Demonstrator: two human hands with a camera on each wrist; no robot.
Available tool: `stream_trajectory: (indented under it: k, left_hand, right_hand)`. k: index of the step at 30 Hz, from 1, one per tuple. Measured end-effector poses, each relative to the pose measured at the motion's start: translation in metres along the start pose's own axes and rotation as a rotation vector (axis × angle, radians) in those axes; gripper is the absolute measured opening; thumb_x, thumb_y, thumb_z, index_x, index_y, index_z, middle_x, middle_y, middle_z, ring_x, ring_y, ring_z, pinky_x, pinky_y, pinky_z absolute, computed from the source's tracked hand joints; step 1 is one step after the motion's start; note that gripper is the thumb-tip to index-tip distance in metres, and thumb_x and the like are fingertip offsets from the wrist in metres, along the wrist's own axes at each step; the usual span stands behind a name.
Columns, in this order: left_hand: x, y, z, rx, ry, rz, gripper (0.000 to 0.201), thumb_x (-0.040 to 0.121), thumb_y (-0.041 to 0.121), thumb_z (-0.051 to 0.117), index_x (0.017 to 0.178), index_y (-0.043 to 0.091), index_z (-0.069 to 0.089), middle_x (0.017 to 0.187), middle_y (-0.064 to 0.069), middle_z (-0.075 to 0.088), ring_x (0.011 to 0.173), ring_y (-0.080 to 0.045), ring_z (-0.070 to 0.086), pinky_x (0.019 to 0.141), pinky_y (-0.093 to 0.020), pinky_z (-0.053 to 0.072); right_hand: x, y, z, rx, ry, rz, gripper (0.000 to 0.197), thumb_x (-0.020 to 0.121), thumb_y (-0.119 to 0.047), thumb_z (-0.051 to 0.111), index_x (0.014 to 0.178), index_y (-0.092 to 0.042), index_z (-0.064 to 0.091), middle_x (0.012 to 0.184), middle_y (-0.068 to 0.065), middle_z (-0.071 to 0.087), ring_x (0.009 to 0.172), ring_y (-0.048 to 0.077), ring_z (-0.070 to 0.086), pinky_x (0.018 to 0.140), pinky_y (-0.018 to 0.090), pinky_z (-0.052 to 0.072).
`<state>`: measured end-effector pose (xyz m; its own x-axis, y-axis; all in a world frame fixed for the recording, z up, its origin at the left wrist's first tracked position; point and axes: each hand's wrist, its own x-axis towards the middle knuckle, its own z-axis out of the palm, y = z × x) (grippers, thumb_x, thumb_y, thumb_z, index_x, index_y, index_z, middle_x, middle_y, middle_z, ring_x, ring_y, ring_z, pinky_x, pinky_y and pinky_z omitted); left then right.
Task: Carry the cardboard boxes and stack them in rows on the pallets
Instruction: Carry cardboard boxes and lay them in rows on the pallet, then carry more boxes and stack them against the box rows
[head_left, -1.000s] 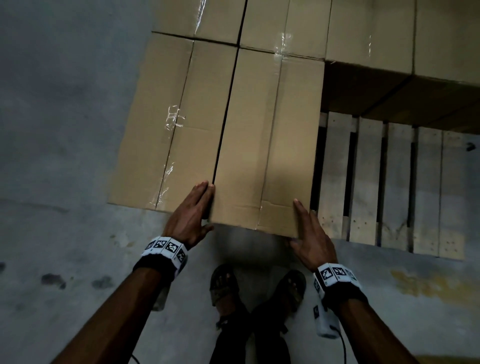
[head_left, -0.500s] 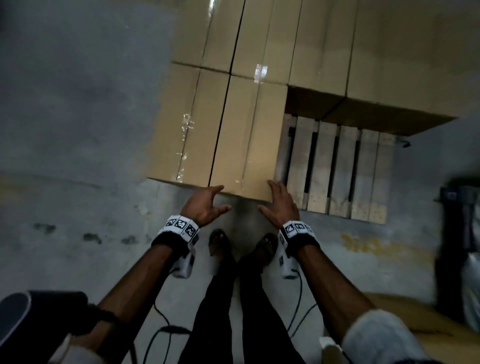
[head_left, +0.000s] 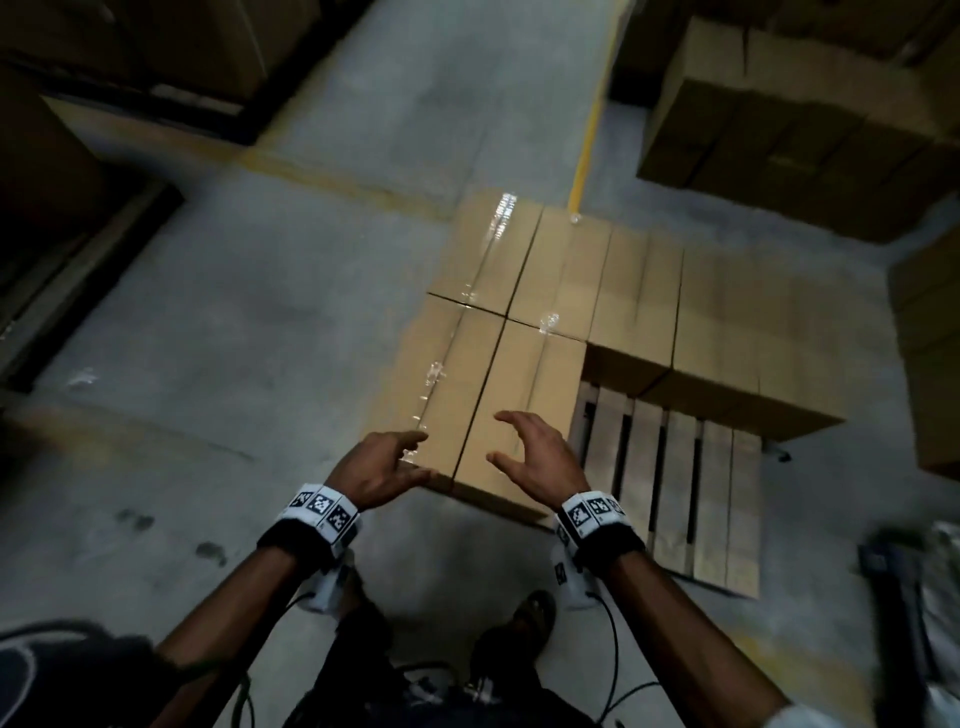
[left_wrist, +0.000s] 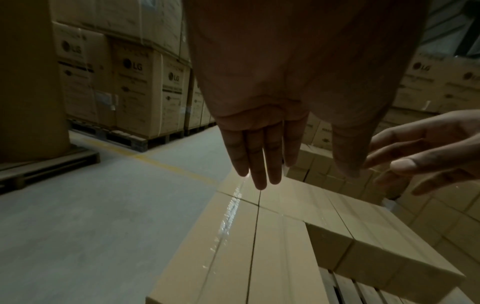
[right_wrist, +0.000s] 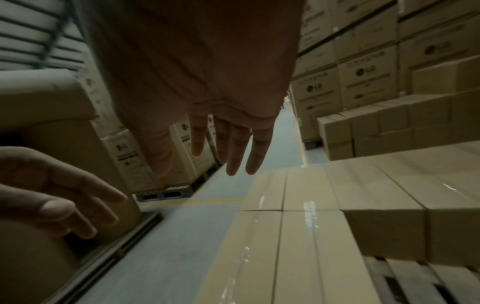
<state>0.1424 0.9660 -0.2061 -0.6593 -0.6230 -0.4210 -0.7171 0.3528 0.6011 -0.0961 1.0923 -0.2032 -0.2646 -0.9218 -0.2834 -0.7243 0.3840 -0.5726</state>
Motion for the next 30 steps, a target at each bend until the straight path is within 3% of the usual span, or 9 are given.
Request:
stream_trajectory:
  k: [7,13,16,20,25,30]
  left_hand:
    - [-0.024,-0.098,-0.092,-0.02,0.051,0.053,0.068,0.088,0.056,0.072,0.147,0.027,0.053,0.136,-0.001,0.065,0.116,-0.016,0.066,0.093,-0.029,0.053]
    - [-0.046,-0.196,-0.174,0.004,0.081,0.028,0.069,0.086,0.062,0.07,0.146,0.031,0.054,0.134,0.003,0.066,0.113,-0.013,0.066,0.094,-0.032,0.054]
    - [-0.045,-0.225,-0.212,0.019,0.099,0.045,0.068,0.086,0.063,0.067,0.145,0.032,0.054,0.134,0.005,0.067,0.113,-0.013,0.066,0.093,-0.033,0.054]
    - [-0.025,-0.254,-0.259,0.063,0.119,0.089,0.066,0.088,0.061,0.068,0.145,0.03,0.054,0.134,0.004,0.067,0.109,-0.014,0.067,0.091,-0.033,0.054]
    - [0.018,-0.278,-0.316,0.07,0.151,0.107,0.066,0.087,0.063,0.068,0.144,0.031,0.056,0.133,0.005,0.067,0.115,-0.014,0.065,0.093,-0.035,0.053]
    - [0.09,-0.299,-0.374,0.107,0.152,0.102,0.067,0.086,0.063,0.069,0.144,0.032,0.056,0.135,0.005,0.066,0.118,-0.015,0.064,0.095,-0.036,0.053]
  right_hand:
    - [0.062,-0.13,0.066,0.045,0.01,-0.086,0.054,0.088,-0.047,0.071,0.138,-0.036,0.054,0.142,-0.009,0.056,0.122,0.016,0.058,0.1,0.035,0.049]
    - [0.124,-0.256,0.148,0.067,-0.073,-0.158,0.053,0.09,-0.046,0.07,0.139,-0.034,0.055,0.143,-0.007,0.054,0.124,0.016,0.056,0.102,0.036,0.048]
    - [0.152,-0.307,0.164,0.051,-0.088,-0.225,0.052,0.09,-0.045,0.068,0.139,-0.033,0.055,0.142,-0.007,0.054,0.124,0.015,0.056,0.103,0.039,0.048]
    - [0.195,-0.349,0.164,-0.022,-0.083,-0.251,0.052,0.093,-0.043,0.067,0.141,-0.031,0.054,0.147,-0.007,0.051,0.131,0.014,0.051,0.104,0.038,0.047]
    - [0.261,-0.373,0.152,-0.006,-0.046,-0.233,0.051,0.092,-0.045,0.067,0.14,-0.032,0.055,0.146,-0.006,0.052,0.128,0.017,0.054,0.102,0.04,0.049]
    - [0.352,-0.392,0.149,0.02,0.026,-0.24,0.051,0.09,-0.046,0.068,0.138,-0.034,0.057,0.145,-0.005,0.053,0.129,0.018,0.054,0.103,0.043,0.049]
